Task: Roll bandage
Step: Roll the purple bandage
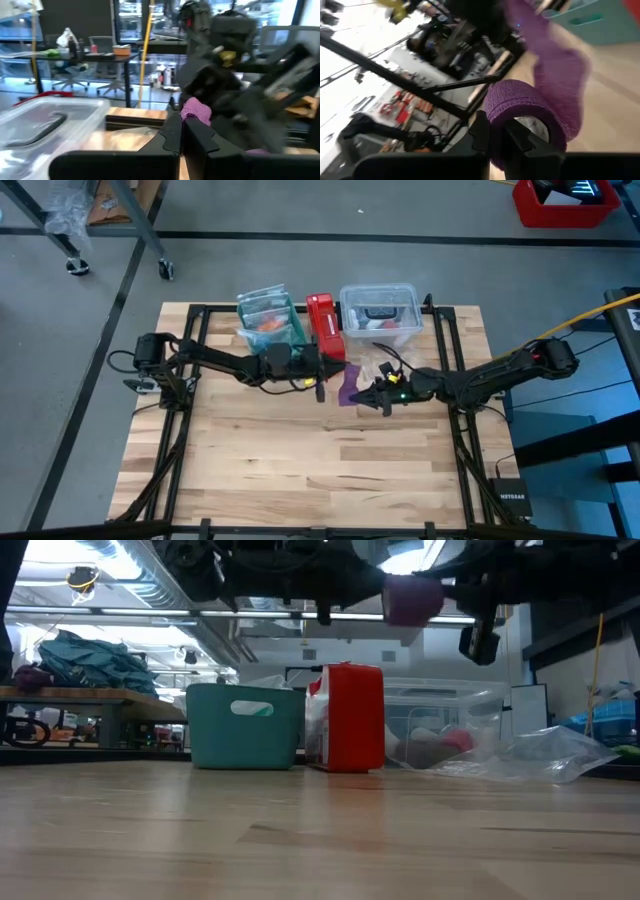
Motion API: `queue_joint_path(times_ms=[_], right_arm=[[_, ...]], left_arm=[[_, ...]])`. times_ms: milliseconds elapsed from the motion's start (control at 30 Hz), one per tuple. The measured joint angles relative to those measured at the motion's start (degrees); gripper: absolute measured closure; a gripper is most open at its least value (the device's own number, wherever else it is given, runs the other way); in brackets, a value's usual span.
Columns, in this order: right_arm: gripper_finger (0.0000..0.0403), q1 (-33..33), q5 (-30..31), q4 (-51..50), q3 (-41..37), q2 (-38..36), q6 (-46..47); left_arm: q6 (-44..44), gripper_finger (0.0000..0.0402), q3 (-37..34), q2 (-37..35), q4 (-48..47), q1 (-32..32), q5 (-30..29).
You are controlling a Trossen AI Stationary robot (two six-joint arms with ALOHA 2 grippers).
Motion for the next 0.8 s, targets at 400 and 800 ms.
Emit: queue_joint_path(times_ms=[400,800], right_arm=[[0.0380,-0.02,7.72,-9.03,0.02,-0.07,-1.55],[0.0380,-0.02,4.91,-9.33,0.07,-0.13,-3.37]], left_arm=[[8.51,0.0401,-0.03,-3.24,-4.89,-5.82,1.45],[15.75,0.0401,-0.04,-8.96,-15.90,-8.30,-0.53]])
